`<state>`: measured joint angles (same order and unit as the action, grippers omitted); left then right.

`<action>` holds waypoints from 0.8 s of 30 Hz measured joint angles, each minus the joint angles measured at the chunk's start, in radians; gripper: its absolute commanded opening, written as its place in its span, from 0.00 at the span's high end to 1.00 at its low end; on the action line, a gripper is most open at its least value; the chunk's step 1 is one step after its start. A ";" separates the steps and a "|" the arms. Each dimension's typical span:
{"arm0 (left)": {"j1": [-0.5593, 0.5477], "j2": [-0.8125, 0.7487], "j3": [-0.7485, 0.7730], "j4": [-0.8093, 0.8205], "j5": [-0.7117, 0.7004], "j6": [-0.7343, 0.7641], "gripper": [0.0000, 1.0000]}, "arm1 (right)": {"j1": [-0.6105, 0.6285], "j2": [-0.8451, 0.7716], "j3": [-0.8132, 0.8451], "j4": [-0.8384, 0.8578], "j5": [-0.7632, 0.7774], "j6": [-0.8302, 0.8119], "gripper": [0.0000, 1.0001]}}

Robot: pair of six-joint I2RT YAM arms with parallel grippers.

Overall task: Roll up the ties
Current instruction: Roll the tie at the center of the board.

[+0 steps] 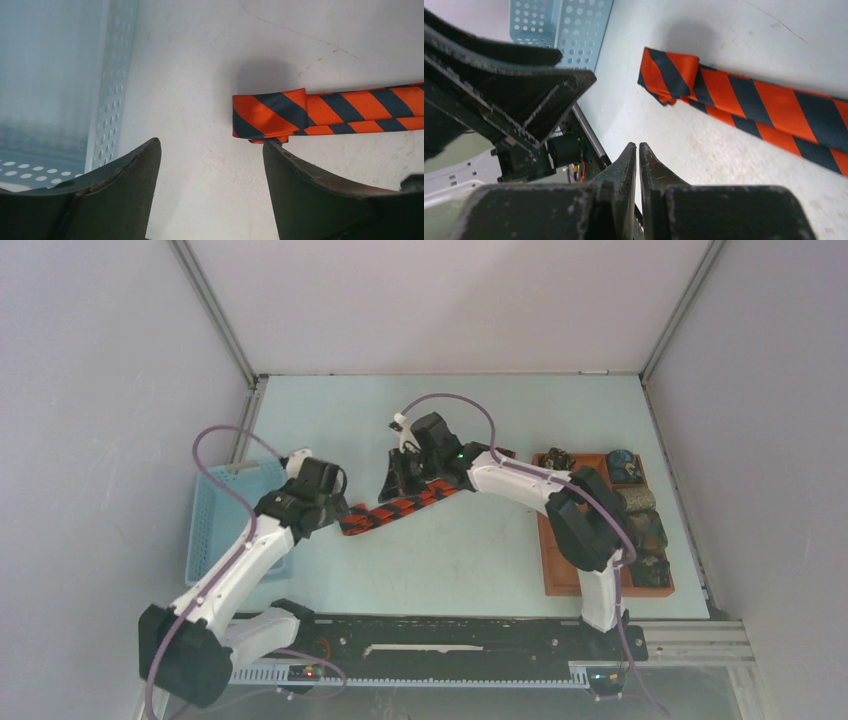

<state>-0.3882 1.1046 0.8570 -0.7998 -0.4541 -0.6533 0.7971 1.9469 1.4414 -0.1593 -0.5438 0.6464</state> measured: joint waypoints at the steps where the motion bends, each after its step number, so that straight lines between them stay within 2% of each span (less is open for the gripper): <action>1: 0.018 -0.041 -0.044 0.030 0.013 0.000 0.20 | 0.008 0.031 0.035 -0.007 0.000 0.000 0.92; 5: 0.074 -0.190 -0.174 0.109 0.071 0.000 0.20 | 0.042 0.133 0.163 -0.050 -0.002 -0.003 0.92; 11: 0.217 -0.355 -0.302 0.233 0.204 -0.003 0.22 | 0.079 0.259 0.309 -0.101 -0.006 -0.002 0.92; 16: 0.293 -0.365 -0.370 0.299 0.309 -0.003 0.25 | 0.092 0.326 0.368 -0.132 -0.010 -0.002 0.92; 24: 0.312 -0.353 -0.418 0.370 0.381 -0.003 0.25 | 0.086 0.379 0.387 -0.145 -0.009 0.001 0.92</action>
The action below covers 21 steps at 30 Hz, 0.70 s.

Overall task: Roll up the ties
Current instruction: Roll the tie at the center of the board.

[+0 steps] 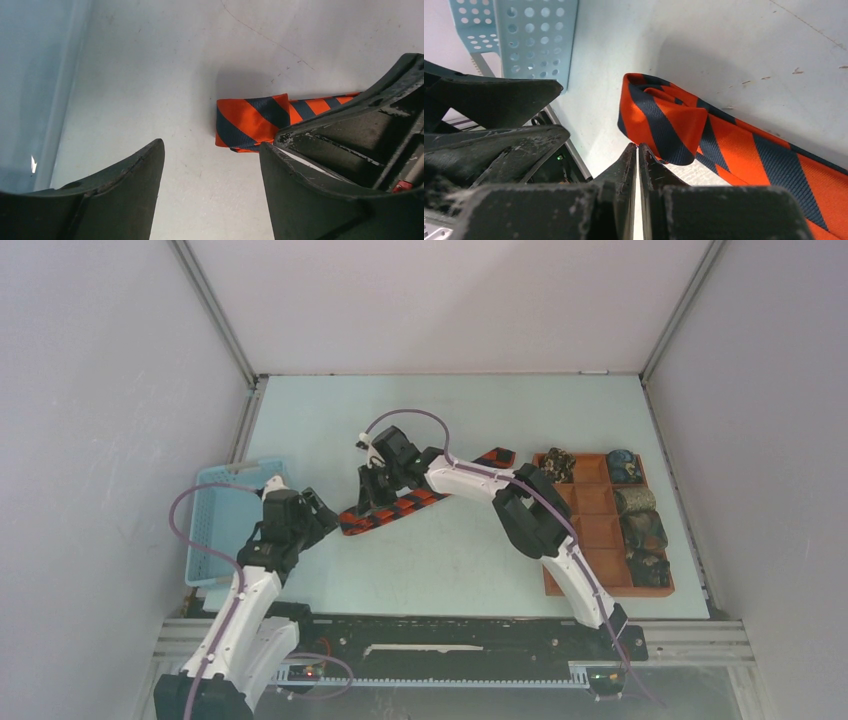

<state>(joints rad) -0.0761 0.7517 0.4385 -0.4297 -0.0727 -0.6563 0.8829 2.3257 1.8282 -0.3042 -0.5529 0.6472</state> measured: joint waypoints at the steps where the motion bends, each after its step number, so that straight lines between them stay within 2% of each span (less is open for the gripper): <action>1: 0.000 0.000 -0.002 0.004 0.002 0.000 0.25 | -0.002 0.006 0.000 0.000 0.000 0.000 0.92; 11: 0.001 0.037 -0.041 0.092 0.050 0.000 0.28 | -0.011 0.033 -0.004 0.013 -0.006 0.000 0.93; 21: 0.001 0.143 -0.059 0.197 0.122 0.001 0.31 | -0.028 0.032 -0.063 0.063 -0.034 0.014 0.94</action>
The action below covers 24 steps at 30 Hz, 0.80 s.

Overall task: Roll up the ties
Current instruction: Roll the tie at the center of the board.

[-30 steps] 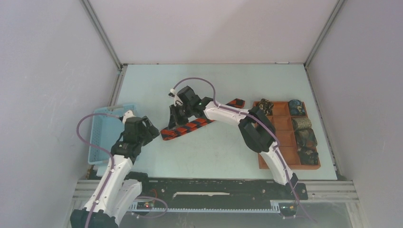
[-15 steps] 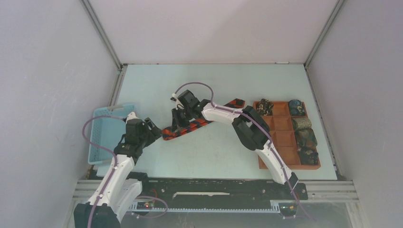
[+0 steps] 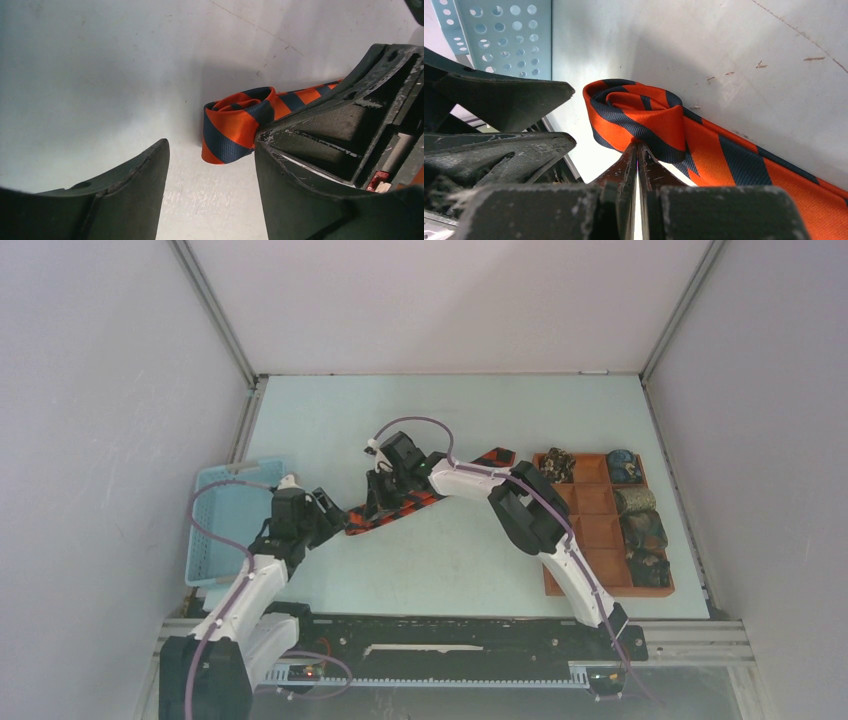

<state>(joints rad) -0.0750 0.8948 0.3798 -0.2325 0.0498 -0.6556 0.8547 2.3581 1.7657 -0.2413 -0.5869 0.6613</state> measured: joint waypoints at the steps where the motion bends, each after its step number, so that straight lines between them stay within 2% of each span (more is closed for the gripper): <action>1: 0.000 0.012 -0.005 0.017 0.008 0.000 0.32 | -0.002 0.000 -0.002 0.003 -0.003 0.001 0.94; 18: 0.001 0.212 -0.019 0.189 0.116 0.000 0.38 | -0.014 0.000 -0.019 0.024 -0.023 0.005 0.94; 24: 0.000 0.276 -0.019 0.262 0.142 -0.002 0.47 | -0.018 0.000 -0.019 0.024 -0.023 0.005 0.94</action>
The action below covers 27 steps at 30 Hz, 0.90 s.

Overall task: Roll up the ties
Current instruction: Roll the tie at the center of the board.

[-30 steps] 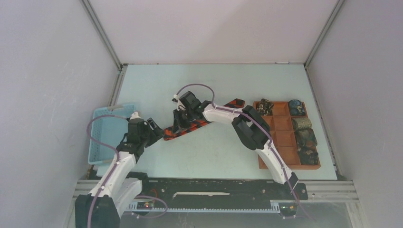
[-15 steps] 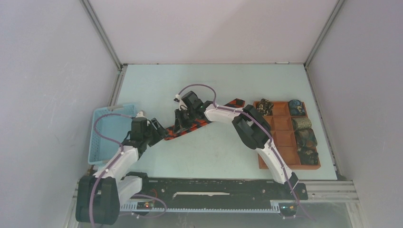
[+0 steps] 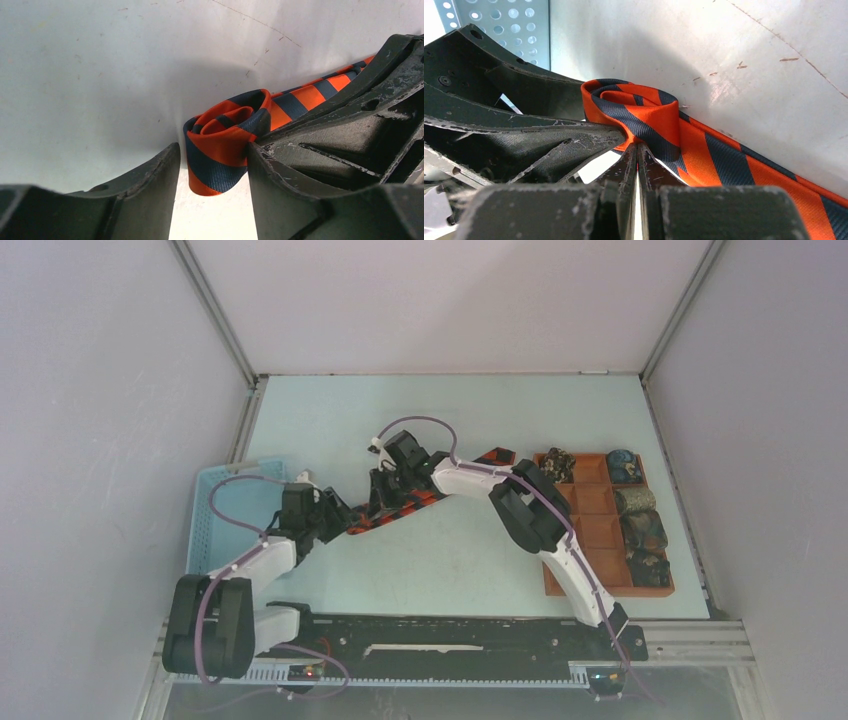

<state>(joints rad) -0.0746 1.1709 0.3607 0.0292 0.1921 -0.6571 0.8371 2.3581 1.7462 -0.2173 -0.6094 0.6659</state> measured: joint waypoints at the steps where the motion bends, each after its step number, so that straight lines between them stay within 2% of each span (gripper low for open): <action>1: -0.001 0.007 0.000 0.008 0.003 -0.001 0.50 | -0.001 0.000 0.000 0.000 0.000 0.000 0.94; 7: -0.016 0.042 0.001 0.050 0.011 -0.016 0.64 | -0.007 0.000 0.000 -0.004 0.000 0.000 0.94; 12: -0.036 0.057 0.011 0.063 -0.001 -0.022 0.70 | -0.015 -0.004 -0.003 -0.004 -0.005 0.001 0.94; 21: -0.116 0.049 0.069 -0.036 -0.118 -0.019 0.76 | -0.048 -0.077 -0.022 -0.008 -0.008 0.008 0.94; 27: -0.174 0.045 0.137 -0.164 -0.206 -0.005 0.77 | -0.059 -0.092 -0.023 -0.005 -0.007 0.008 0.94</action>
<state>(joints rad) -0.2481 1.2160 0.4976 -0.1352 -0.0135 -0.6617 0.7784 2.2658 1.7233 -0.2226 -0.6167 0.6739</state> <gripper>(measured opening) 0.288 0.062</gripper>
